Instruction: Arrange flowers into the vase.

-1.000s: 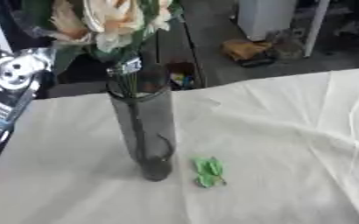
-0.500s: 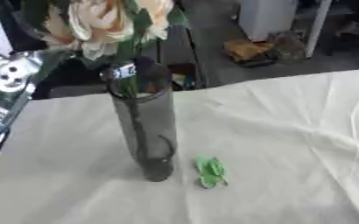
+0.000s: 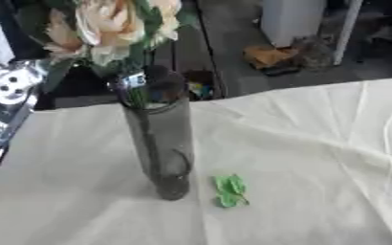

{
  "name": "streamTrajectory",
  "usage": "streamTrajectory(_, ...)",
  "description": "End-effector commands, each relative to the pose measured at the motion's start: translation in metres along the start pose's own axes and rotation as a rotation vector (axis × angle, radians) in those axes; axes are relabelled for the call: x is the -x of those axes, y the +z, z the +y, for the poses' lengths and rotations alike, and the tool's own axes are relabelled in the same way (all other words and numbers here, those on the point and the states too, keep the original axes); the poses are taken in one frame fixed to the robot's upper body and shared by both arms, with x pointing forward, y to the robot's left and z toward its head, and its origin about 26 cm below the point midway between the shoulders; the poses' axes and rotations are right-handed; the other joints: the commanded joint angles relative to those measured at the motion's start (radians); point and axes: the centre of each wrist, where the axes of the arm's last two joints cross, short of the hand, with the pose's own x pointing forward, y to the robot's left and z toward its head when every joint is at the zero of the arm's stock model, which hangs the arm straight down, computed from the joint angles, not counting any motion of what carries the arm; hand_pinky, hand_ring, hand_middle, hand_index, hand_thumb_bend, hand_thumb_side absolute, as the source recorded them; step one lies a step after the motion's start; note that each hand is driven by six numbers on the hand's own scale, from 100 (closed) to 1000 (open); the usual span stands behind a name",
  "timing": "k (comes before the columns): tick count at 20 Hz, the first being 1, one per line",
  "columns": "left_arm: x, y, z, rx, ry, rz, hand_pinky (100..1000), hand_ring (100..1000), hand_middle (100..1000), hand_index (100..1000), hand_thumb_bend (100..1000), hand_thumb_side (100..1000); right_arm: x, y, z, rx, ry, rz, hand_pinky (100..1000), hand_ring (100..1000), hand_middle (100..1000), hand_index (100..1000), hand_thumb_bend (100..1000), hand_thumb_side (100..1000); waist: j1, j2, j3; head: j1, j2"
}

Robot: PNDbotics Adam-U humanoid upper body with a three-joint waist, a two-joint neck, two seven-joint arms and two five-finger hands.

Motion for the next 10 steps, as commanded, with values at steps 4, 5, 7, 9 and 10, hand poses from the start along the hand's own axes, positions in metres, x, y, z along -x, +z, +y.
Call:
streamTrajectory(4, 0.0050, 0.0117, 0.0140, -0.029, -0.027, 0.025, 983, 1000, 1000, 1000, 609, 1000, -0.0051, -0.0043, -0.0001, -0.005, -0.004, -0.021, 235, 352, 234, 555, 100, 959, -0.006, -0.020, 0.001, 0.000, -0.011)
streamTrajectory(5, 0.0062, 0.0122, 0.0139, -0.026, -0.026, 0.027, 986, 1000, 1000, 1000, 615, 1000, -0.0051, -0.0042, -0.0001, -0.005, -0.004, -0.021, 235, 352, 234, 554, 100, 959, -0.006, -0.020, 0.001, 0.000, -0.011)
streamTrajectory(7, 0.0081, 0.0130, 0.0138, -0.022, -0.023, 0.027, 990, 1000, 1000, 1000, 622, 1000, -0.0051, -0.0042, -0.0003, -0.004, -0.004, -0.021, 235, 352, 234, 554, 100, 959, -0.006, -0.020, 0.001, 0.000, -0.012)
streamTrajectory(9, 0.0096, 0.0138, 0.0138, -0.018, -0.020, 0.026, 994, 1000, 1000, 1000, 633, 1000, -0.0051, -0.0042, -0.0003, -0.003, -0.004, -0.021, 235, 352, 234, 555, 100, 959, -0.006, -0.021, 0.001, 0.000, -0.013)
streamTrajectory(10, 0.0105, 0.0143, 0.0139, -0.017, -0.018, 0.026, 994, 1000, 1000, 1000, 633, 1000, -0.0051, -0.0042, -0.0004, -0.003, -0.004, -0.021, 235, 352, 234, 555, 100, 959, -0.006, -0.021, 0.001, 0.000, -0.013)
